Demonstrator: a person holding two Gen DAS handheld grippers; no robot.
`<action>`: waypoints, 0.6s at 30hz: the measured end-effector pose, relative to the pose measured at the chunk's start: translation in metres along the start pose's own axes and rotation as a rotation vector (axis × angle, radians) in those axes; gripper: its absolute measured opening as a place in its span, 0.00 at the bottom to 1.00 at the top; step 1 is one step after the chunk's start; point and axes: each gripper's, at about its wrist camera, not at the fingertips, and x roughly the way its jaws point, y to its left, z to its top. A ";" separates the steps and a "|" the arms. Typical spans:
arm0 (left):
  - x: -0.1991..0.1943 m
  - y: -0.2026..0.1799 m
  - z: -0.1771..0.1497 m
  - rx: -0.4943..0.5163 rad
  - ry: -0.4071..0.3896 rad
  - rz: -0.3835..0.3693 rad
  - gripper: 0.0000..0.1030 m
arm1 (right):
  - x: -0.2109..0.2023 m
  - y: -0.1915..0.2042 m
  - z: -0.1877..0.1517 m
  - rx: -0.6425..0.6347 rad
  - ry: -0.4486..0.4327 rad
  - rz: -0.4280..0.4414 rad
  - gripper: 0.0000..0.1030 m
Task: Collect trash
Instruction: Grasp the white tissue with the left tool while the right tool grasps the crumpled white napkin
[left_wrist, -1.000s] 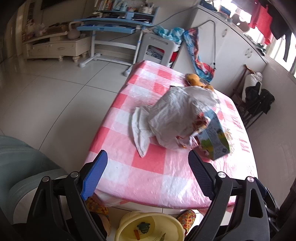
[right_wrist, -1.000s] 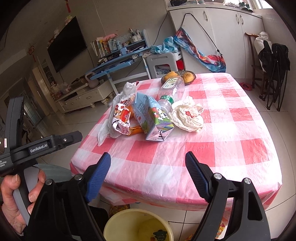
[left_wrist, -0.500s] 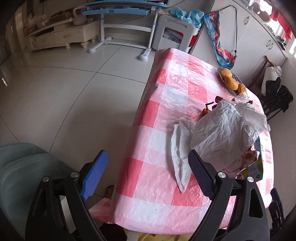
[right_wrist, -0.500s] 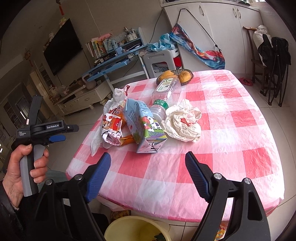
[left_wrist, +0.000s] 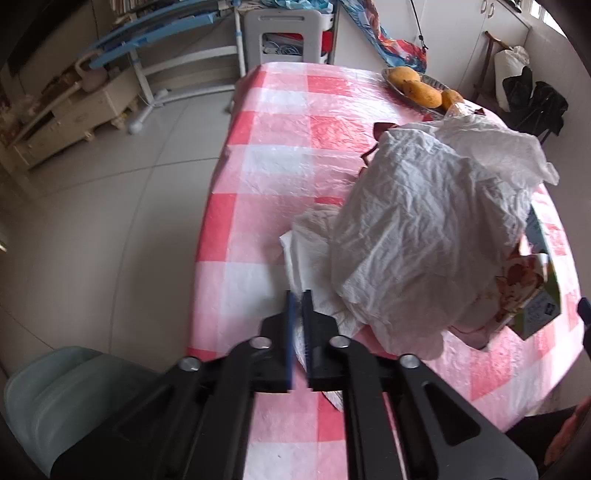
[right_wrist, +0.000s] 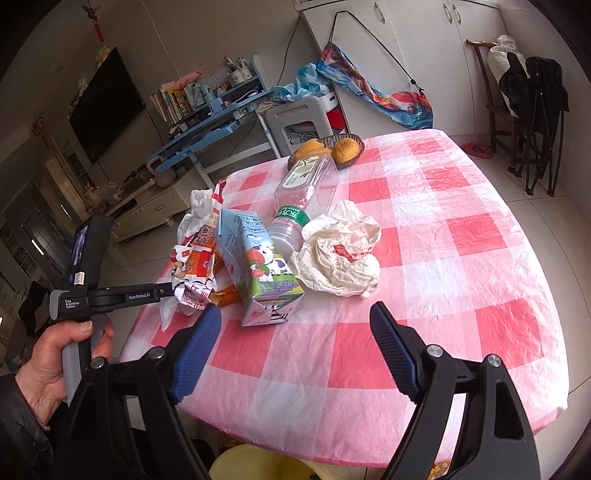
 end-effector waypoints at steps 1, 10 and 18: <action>-0.006 0.001 0.000 -0.007 -0.014 -0.012 0.01 | 0.002 -0.001 0.002 0.002 0.001 -0.003 0.77; -0.083 0.034 -0.020 -0.134 -0.190 -0.166 0.01 | 0.010 -0.012 0.006 0.036 0.007 -0.019 0.77; -0.131 0.042 -0.052 -0.170 -0.326 -0.291 0.01 | 0.021 -0.014 0.011 0.020 0.015 -0.055 0.77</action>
